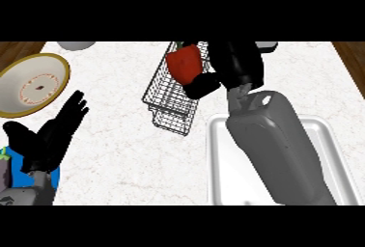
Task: Pick the bell pepper from the tray and place it in the tiered basket
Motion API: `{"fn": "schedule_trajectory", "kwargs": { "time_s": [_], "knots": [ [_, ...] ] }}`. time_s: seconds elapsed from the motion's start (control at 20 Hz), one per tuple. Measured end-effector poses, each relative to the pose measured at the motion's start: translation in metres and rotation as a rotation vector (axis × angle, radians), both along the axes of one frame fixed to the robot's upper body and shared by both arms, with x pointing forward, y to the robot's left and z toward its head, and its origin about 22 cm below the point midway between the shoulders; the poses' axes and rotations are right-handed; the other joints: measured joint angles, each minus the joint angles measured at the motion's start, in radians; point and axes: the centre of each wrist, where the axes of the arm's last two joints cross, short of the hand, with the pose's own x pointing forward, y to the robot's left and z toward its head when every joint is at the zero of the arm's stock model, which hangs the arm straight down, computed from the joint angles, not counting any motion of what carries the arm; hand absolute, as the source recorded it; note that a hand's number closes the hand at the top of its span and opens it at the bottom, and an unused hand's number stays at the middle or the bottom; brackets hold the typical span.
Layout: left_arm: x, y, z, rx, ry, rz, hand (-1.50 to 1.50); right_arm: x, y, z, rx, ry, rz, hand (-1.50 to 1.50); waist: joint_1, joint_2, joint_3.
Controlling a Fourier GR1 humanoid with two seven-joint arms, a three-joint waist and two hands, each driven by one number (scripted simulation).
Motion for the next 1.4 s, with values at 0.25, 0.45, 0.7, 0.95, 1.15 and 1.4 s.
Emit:
{"fn": "schedule_trajectory", "kwargs": {
  "time_s": [0.25, 0.45, 0.7, 0.95, 1.15, 1.4],
  "knots": [
    [-0.001, 0.003, -0.005, 0.003, -0.002, 0.001, 0.00, 0.015, 0.012, -0.016, -0.011, 0.040, -0.017, 1.50, 0.000, 0.001, 0.000],
    [-0.001, 0.000, -0.007, 0.003, -0.004, -0.002, 0.00, 0.026, 0.018, -0.029, -0.026, 0.036, -0.023, 1.50, 0.000, 0.001, 0.000],
    [0.004, -0.003, -0.004, -0.001, -0.001, -0.013, 0.00, 0.042, 0.031, -0.047, -0.046, 0.015, -0.055, 1.50, 0.005, 0.002, 0.000],
    [0.003, -0.002, -0.005, -0.002, -0.002, -0.006, 0.00, 0.053, 0.033, -0.064, -0.032, -0.047, -0.088, 1.50, 0.007, 0.003, 0.000],
    [0.003, -0.006, -0.006, -0.006, -0.001, -0.017, 0.00, 0.062, 0.030, -0.071, 0.052, -0.096, -0.104, -1.50, 0.013, 0.005, 0.000],
    [0.002, -0.009, -0.006, -0.003, -0.003, -0.020, 0.00, 0.074, 0.037, -0.071, 0.059, -0.113, -0.100, -1.50, 0.016, 0.005, 0.000]
  ]
}}
